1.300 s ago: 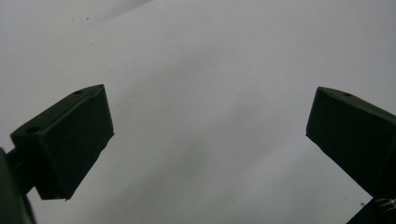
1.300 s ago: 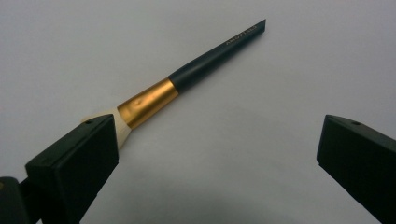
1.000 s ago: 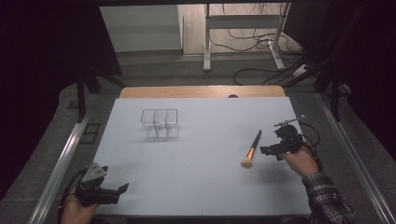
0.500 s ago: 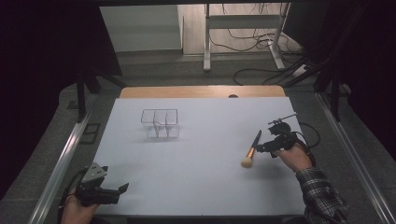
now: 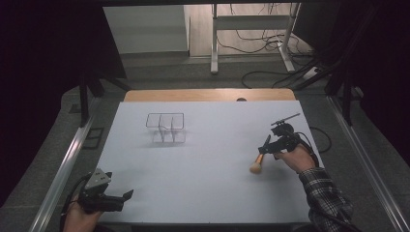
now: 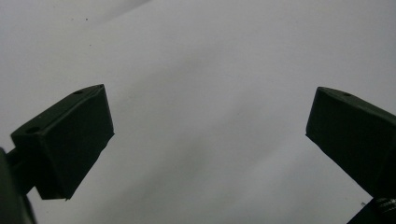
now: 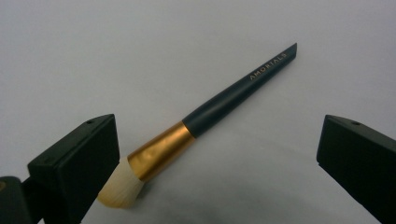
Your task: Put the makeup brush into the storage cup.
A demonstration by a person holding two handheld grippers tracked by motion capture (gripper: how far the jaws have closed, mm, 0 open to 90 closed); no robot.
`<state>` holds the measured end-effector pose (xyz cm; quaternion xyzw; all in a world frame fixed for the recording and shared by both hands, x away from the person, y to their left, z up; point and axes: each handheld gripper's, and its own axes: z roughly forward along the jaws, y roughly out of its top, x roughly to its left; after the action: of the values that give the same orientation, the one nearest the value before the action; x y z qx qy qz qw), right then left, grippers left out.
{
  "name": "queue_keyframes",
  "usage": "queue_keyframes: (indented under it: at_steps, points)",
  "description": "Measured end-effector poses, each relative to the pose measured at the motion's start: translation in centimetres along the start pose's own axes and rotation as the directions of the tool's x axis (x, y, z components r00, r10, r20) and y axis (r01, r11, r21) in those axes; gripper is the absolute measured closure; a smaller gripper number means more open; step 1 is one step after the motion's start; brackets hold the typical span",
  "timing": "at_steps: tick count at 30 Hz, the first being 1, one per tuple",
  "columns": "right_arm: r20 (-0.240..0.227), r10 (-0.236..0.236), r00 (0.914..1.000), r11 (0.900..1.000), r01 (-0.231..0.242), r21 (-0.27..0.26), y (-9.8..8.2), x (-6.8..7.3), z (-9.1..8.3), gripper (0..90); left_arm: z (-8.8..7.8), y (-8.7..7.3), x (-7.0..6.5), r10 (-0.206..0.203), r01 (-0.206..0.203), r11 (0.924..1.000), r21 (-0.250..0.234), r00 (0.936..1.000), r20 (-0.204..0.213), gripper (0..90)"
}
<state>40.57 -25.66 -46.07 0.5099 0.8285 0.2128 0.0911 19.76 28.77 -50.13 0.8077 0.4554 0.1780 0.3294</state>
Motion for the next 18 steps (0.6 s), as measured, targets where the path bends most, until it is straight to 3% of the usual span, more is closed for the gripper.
queue_keyframes:
  at_steps: [18]
  points:
    - [0.004,-0.023,0.9997,0.999,0.023,0.046,1.5,1.5,1.4,0.0,0.0,0.0,0.0,0.003,-0.003,1.0000,0.000,1.0000,0.002,0.9]
